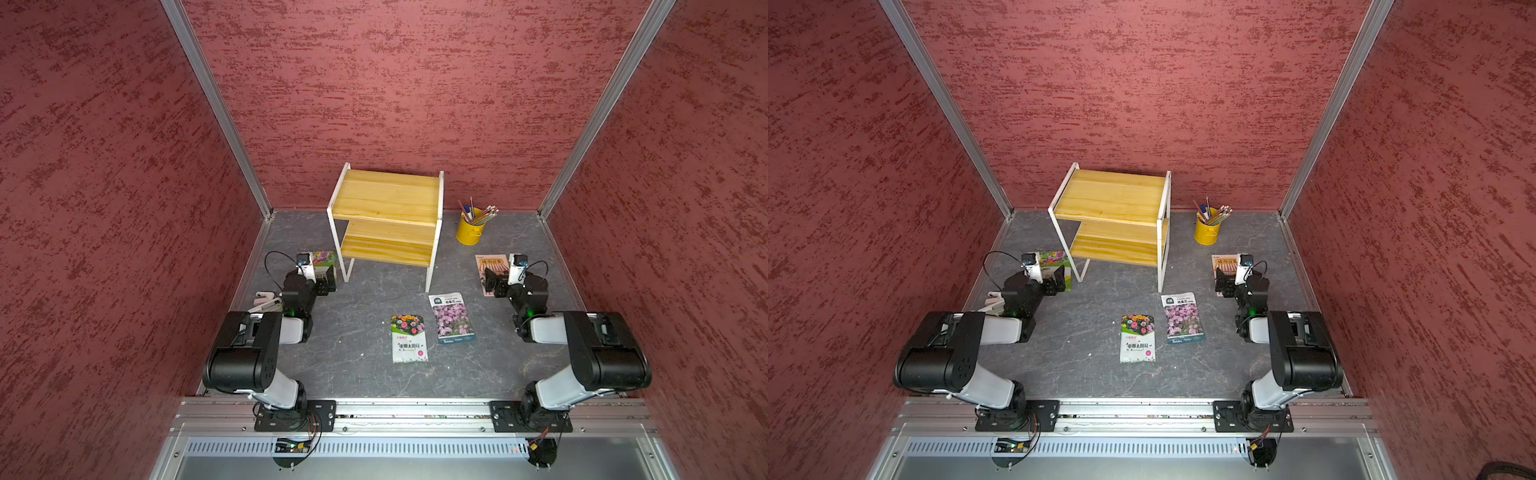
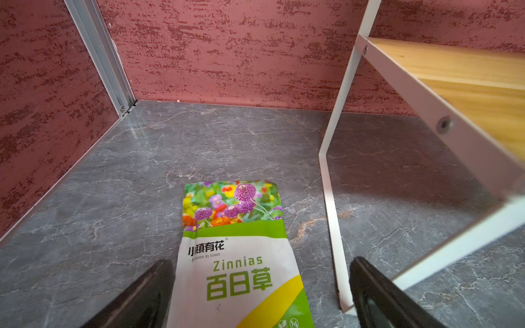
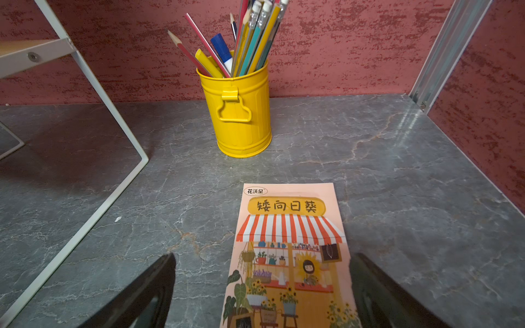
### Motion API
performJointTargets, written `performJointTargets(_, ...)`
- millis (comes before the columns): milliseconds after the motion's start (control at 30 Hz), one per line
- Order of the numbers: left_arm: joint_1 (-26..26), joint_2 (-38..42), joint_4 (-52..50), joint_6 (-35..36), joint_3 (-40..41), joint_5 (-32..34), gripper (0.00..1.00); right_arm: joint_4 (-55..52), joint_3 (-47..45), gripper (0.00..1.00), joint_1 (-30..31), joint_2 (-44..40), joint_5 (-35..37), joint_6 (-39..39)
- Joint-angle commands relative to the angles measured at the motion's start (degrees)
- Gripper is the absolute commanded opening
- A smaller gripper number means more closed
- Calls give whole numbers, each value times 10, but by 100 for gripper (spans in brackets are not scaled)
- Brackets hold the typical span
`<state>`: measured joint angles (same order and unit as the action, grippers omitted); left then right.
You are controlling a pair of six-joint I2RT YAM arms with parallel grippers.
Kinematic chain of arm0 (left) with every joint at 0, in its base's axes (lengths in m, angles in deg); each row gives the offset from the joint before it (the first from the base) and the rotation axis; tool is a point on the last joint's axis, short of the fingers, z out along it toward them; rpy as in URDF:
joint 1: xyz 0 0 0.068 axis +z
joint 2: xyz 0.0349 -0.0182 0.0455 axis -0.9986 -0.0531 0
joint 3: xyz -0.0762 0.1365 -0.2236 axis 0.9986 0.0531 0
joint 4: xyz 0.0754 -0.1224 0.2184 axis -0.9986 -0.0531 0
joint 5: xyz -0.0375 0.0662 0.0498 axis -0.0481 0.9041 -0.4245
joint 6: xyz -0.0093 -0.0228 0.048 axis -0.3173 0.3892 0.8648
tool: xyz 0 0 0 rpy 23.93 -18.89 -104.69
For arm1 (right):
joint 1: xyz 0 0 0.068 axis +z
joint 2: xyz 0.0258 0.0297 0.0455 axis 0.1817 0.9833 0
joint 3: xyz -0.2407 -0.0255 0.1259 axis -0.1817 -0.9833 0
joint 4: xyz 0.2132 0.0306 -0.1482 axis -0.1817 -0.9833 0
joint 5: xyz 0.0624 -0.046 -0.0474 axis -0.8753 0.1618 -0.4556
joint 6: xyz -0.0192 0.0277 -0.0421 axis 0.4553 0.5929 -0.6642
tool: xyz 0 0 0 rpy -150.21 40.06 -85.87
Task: Take the seed bag off the shelf
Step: Reset both arms
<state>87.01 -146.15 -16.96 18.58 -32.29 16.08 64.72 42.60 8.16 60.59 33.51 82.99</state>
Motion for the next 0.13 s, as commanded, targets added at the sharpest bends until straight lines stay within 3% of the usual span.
performJointTargets(0, 4, 2, 17, 10, -2, 2, 100, 8, 9, 98, 6, -4, -1, -6)
performJointTargets(100, 5, 2, 17, 10, -2, 2, 100, 9, 8, 98, 7, -4, 0, -6)
